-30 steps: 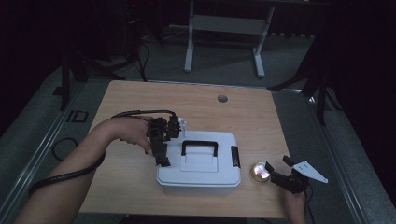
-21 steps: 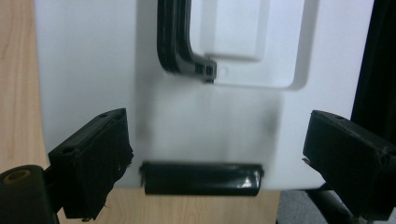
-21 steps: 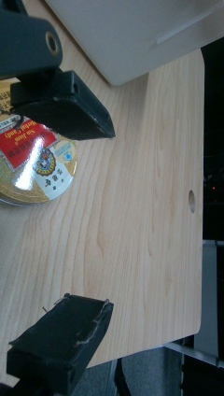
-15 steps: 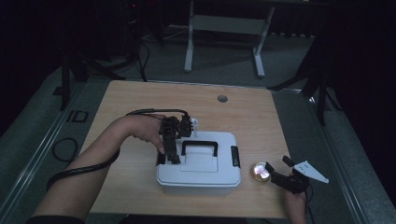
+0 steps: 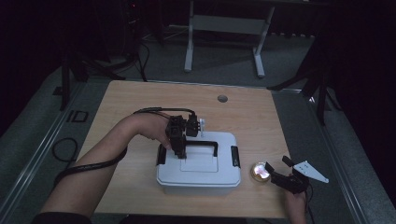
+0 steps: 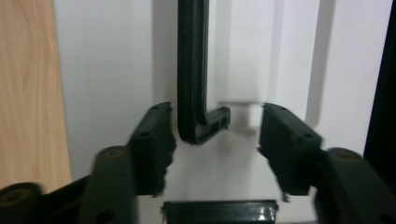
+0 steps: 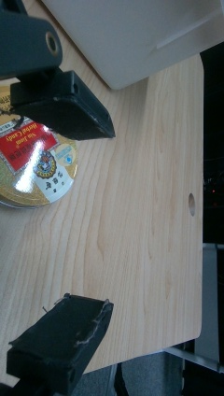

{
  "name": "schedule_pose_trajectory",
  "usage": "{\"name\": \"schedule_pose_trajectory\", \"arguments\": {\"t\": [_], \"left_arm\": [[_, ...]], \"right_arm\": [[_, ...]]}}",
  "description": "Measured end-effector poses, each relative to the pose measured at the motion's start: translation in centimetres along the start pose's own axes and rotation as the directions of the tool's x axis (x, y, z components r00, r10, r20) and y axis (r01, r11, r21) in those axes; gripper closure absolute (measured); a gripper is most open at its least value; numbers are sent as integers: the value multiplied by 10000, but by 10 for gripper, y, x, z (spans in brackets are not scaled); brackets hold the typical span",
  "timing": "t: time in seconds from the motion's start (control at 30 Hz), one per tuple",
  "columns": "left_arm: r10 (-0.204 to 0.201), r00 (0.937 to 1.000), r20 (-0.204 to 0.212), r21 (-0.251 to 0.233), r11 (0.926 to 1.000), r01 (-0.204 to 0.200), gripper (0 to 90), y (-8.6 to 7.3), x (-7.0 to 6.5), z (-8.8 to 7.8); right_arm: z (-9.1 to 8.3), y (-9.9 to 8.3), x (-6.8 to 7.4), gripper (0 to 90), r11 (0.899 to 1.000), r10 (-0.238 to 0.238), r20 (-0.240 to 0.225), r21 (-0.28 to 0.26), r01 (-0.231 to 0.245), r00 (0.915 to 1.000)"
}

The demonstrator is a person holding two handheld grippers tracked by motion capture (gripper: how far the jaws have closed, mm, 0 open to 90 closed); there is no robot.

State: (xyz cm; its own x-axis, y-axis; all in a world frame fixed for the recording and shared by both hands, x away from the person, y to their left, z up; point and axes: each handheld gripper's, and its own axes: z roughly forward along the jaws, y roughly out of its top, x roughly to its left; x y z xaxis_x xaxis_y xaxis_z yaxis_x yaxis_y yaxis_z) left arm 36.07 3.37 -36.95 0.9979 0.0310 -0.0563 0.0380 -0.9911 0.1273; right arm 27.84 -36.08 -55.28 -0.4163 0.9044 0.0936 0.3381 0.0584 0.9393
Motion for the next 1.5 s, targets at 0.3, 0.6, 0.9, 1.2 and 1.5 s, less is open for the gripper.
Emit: {"name": "schedule_pose_trajectory", "arguments": {"t": [0.3,0.6,0.9,1.2,1.5], "left_arm": [[-50,9997,240,445,9990,40,755,7,-1,2],[-126,9994,333,733,9973,102,830,11,-1,4],[-213,9991,358,457,9988,197,834,8,0,2],[-56,9989,463,321,9995,41,833,7,-1,-3],[149,9996,259,55,9999,-151,833,12,-6,-23]], "right_arm": [[0,0,0,138,10000,2,-23,6,-2,10000],[0,0,0,139,10000,6,-27,22,-6,10000],[0,0,0,139,10000,5,-22,23,-5,10000],[0,0,0,139,10000,19,-21,37,-19,10000],[0,0,0,139,10000,59,-22,26,-59,10000]]}}
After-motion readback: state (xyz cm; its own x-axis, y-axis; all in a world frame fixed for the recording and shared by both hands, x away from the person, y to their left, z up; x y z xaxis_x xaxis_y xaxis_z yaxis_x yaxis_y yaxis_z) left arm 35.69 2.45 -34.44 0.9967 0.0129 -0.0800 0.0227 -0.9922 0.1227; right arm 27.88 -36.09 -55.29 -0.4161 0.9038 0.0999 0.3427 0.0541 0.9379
